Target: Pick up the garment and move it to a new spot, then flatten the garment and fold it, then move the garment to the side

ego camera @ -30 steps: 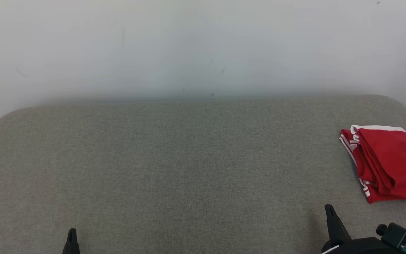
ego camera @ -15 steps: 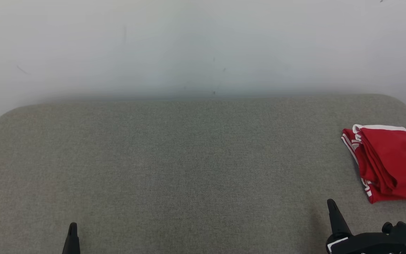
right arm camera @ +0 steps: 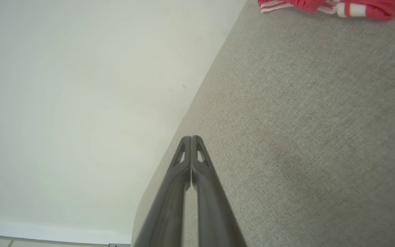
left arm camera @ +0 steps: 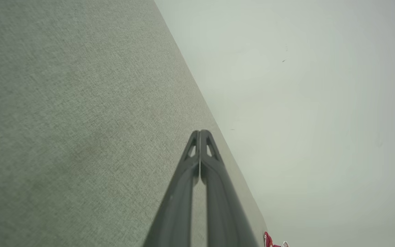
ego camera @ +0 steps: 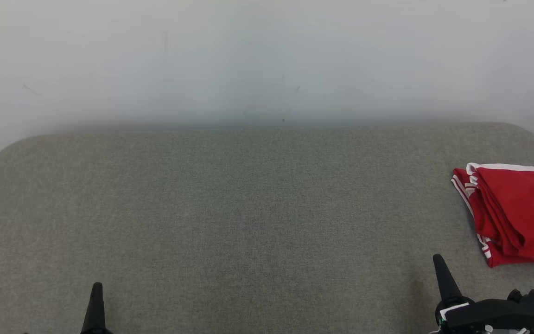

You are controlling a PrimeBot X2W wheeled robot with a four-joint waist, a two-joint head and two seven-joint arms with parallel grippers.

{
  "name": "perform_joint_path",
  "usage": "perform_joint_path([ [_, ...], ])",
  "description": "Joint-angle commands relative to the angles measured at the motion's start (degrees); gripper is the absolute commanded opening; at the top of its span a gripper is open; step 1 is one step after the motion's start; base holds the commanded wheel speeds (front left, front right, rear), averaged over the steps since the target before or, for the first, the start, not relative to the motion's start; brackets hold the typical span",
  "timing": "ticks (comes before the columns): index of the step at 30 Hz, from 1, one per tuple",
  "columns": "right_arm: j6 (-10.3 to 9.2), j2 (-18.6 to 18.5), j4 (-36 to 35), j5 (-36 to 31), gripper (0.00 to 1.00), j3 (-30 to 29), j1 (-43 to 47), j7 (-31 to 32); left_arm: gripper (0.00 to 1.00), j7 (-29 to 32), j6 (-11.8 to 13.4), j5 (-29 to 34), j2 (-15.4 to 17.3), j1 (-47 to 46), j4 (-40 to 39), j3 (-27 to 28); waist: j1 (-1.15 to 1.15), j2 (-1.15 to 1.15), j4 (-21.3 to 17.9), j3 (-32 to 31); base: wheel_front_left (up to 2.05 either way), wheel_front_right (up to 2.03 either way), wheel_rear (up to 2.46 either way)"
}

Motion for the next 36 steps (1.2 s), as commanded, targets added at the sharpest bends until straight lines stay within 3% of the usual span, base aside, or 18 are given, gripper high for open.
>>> perform_joint_path([
  [1,0.04,0.1,-0.7,1.7,0.0,-0.3,-1.3,0.4,0.0,0.5,-0.1,-1.4,0.1,-1.2,-0.6,0.3,-0.01,0.0,0.0,0.0,0.0,0.0,0.0],
  [36,0.05,0.4,-1.4,19.3,0.0,-2.1,-3.0,3.6,0.0,5.0,-0.2,-17.7,0.0,-3.9,-0.7,0.7,-0.01,0.0,0.7,0.9,0.0,0.0,0.0],
])
